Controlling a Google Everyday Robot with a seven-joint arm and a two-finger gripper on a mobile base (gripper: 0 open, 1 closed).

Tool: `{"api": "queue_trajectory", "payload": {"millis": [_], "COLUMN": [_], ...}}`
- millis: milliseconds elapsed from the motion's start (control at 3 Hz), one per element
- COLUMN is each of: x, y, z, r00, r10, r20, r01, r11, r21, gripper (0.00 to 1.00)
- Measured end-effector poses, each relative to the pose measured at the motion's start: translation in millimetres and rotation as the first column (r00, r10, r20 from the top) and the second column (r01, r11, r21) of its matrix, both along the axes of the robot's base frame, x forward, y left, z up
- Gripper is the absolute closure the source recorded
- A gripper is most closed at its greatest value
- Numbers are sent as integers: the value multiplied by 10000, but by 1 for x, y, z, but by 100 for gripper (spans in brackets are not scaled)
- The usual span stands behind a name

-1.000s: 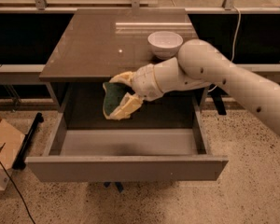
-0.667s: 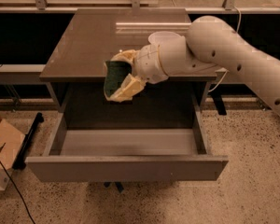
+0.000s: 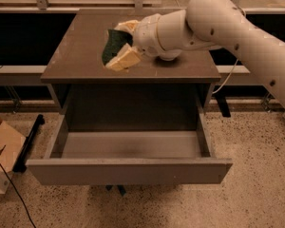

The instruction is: Pick sponge from top drawer and place on counter

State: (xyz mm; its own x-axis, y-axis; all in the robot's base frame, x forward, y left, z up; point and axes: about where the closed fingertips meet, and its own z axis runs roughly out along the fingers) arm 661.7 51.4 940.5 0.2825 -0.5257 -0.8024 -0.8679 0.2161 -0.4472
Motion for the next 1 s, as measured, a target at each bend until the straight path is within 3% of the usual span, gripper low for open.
{"api": "queue_trajectory", "payload": {"millis": [667, 1000], "x": [65, 101], "y": [36, 55], "z": [-8, -32], "r00": [9981, 9930], "r10": [-277, -257], "r20": [-556, -1150], "r01": [290, 269], "r11": [9993, 9996], "r21": [227, 83], "gripper": [100, 73]}}
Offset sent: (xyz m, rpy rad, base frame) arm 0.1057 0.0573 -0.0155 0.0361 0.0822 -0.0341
